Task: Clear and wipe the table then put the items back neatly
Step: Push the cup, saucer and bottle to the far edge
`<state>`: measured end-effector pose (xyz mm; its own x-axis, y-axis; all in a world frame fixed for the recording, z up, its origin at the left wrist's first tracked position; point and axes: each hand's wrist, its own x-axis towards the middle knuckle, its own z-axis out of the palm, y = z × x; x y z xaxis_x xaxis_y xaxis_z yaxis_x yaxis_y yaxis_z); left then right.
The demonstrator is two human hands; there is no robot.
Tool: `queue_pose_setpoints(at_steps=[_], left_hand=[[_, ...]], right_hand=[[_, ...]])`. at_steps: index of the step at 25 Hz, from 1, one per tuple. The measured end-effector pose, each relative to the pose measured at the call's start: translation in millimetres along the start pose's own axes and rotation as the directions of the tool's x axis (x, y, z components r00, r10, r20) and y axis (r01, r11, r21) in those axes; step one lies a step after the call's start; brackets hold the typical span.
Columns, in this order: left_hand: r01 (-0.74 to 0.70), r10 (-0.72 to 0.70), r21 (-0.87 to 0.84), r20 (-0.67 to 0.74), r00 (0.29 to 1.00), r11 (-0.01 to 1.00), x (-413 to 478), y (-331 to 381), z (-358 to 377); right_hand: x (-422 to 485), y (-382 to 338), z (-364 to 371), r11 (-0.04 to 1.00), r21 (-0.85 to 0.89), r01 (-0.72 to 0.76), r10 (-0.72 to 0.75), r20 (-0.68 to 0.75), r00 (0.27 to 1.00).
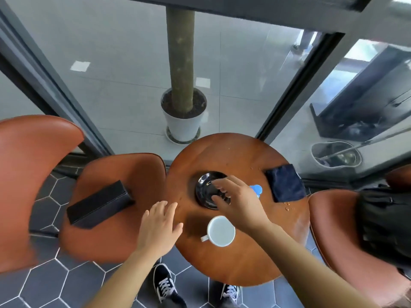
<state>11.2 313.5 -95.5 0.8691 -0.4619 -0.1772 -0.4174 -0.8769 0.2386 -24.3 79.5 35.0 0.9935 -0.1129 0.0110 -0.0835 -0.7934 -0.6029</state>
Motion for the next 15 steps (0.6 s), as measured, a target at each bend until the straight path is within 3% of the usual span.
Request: queue_pose_setpoints(at_steps=[4, 8, 11, 15], left_hand=[[0.068, -0.069, 0.016, 0.044, 0.997, 0.998, 17, 15, 37], [0.102, -0.107, 0.054, 0.089, 0.990, 0.993, 31, 25, 80], [0.136, -0.138, 0.048, 0.030, 0.990, 0.990, 43, 25, 102], [0.154, -0.154, -0.005, -0.074, 0.985, 0.988, 63, 27, 125]], right_hand=[[-39, 64, -9, 0.995, 0.083, -0.063, 0.068, -0.049, 0.997], [-71, 126, 19, 0.983, 0.076, -0.170, 0.163, 0.092, 0.982], [-81, 147, 49, 0.963, 0.065, -0.261, 0.243, 0.200, 0.949], [-65, 157, 79, 0.885, 0.077, -0.460, 0.434, 0.224, 0.873]])
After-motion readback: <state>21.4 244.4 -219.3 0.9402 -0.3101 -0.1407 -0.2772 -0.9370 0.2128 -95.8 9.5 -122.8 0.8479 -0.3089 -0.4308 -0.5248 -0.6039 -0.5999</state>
